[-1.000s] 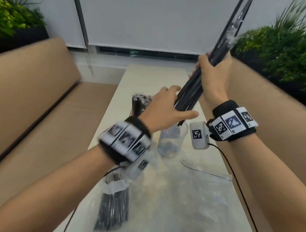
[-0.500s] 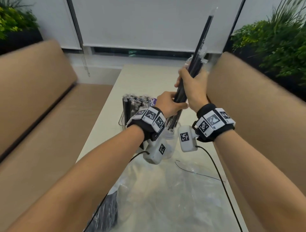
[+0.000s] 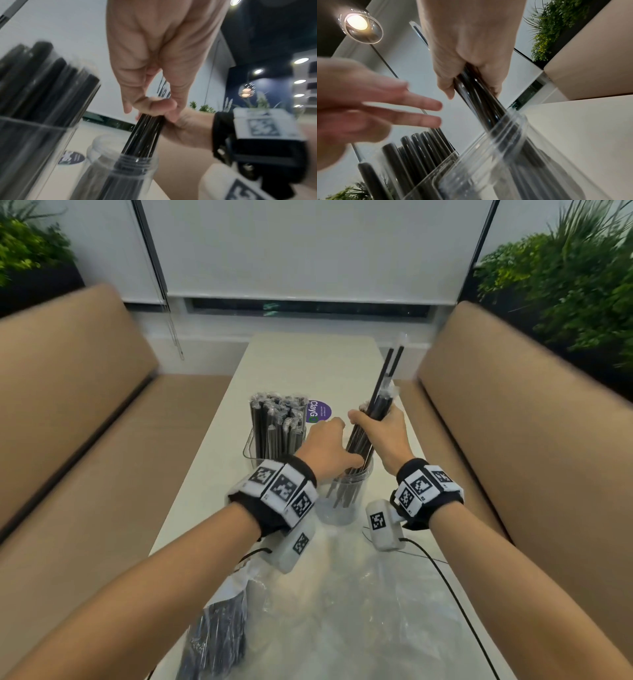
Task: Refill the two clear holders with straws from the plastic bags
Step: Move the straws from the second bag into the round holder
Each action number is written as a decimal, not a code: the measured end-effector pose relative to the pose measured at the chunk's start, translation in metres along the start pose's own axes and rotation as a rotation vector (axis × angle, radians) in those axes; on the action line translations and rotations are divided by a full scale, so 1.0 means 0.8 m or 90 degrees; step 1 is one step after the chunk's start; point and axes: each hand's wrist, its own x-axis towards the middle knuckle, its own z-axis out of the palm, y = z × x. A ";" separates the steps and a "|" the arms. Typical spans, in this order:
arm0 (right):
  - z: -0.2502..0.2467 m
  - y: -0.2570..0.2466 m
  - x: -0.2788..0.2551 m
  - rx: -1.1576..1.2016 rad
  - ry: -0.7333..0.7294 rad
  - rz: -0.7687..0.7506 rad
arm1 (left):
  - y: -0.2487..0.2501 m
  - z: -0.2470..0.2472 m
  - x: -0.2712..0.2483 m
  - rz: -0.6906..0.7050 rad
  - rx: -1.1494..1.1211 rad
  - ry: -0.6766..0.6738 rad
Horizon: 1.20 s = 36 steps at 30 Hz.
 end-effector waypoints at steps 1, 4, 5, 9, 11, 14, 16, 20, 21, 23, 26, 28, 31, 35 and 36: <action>-0.002 0.003 0.000 -0.006 -0.011 0.012 | -0.001 -0.006 -0.012 0.015 0.007 0.006; -0.012 -0.002 0.003 -0.046 -0.030 0.051 | -0.006 -0.032 -0.057 0.058 -0.029 0.022; -0.017 -0.007 0.005 -0.072 -0.031 0.065 | -0.011 -0.042 -0.071 0.065 -0.050 0.024; -0.040 -0.051 -0.003 -0.216 0.009 0.014 | -0.040 -0.081 -0.123 0.042 -0.175 -0.009; -0.046 -0.085 -0.028 -0.291 0.091 -0.097 | -0.065 -0.100 -0.141 0.017 -0.213 0.001; -0.029 -0.122 -0.087 -0.209 0.101 -0.205 | -0.122 -0.116 -0.157 -0.042 -0.213 0.061; -0.001 -0.121 -0.133 -0.103 -0.055 -0.163 | -0.171 -0.114 -0.163 -0.114 -0.182 0.108; 0.076 -0.063 -0.202 -0.250 -0.328 -0.073 | -0.259 -0.099 -0.183 -0.292 -0.169 0.030; 0.095 -0.047 -0.209 -0.279 -0.337 -0.074 | -0.274 -0.093 -0.191 -0.314 -0.191 -0.024; 0.130 -0.013 -0.209 -0.283 -0.304 -0.050 | -0.294 -0.076 -0.205 -0.359 -0.262 -0.136; 0.164 0.027 -0.196 -0.343 -0.258 0.098 | -0.305 -0.049 -0.211 -0.427 -0.242 -0.284; 0.174 0.047 -0.198 -0.421 -0.314 0.213 | -0.305 -0.031 -0.205 -0.435 -0.218 -0.303; 0.176 0.060 -0.211 -0.485 -0.382 0.263 | -0.303 -0.008 -0.188 -0.423 -0.163 -0.319; 0.180 0.072 -0.225 -0.323 -0.361 0.325 | -0.293 0.014 -0.188 -0.372 -0.210 -0.300; 0.182 0.074 -0.230 -0.274 -0.332 0.317 | -0.289 0.019 -0.191 -0.358 -0.275 -0.268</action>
